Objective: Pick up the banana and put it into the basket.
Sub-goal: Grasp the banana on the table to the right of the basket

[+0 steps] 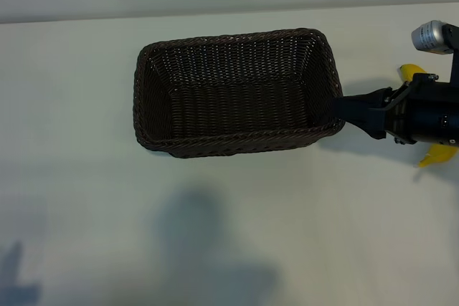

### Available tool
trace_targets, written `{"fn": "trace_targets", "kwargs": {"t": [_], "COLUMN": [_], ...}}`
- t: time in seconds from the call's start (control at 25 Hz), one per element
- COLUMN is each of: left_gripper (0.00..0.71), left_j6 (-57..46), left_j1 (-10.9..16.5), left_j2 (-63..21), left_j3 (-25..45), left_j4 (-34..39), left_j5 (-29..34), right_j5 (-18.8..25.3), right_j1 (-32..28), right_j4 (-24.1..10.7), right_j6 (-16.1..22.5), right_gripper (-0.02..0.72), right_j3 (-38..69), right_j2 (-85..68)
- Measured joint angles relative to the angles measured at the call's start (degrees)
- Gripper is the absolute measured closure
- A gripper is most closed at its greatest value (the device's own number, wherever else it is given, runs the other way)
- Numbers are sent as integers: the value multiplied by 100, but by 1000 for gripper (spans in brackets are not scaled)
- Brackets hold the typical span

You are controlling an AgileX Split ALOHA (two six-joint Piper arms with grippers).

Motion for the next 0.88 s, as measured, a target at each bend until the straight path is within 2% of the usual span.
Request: {"fn": "trace_targets", "kwargs": {"t": [0.24,0.36,0.72,0.88], "left_gripper": [136,136,136,136], "left_j6": [0,0,23,18], "left_j1": [0,0,0,0], "left_j2": [0,0,0,0], "left_j3": [0,0,0,0], "left_j4": [0,0,0,0], "left_j5": [0,0,0,0], "right_j5": [0,-29,-528,-1041], "right_j1": [0,0,0,0], "right_j4": [-11,-159,-1231,-1667], "right_j6": [0,0,720,839], "right_gripper": [259,259,259,259], "right_j3": [-202,-414,-908,-940], "right_j2": [4,4,4,4]}}
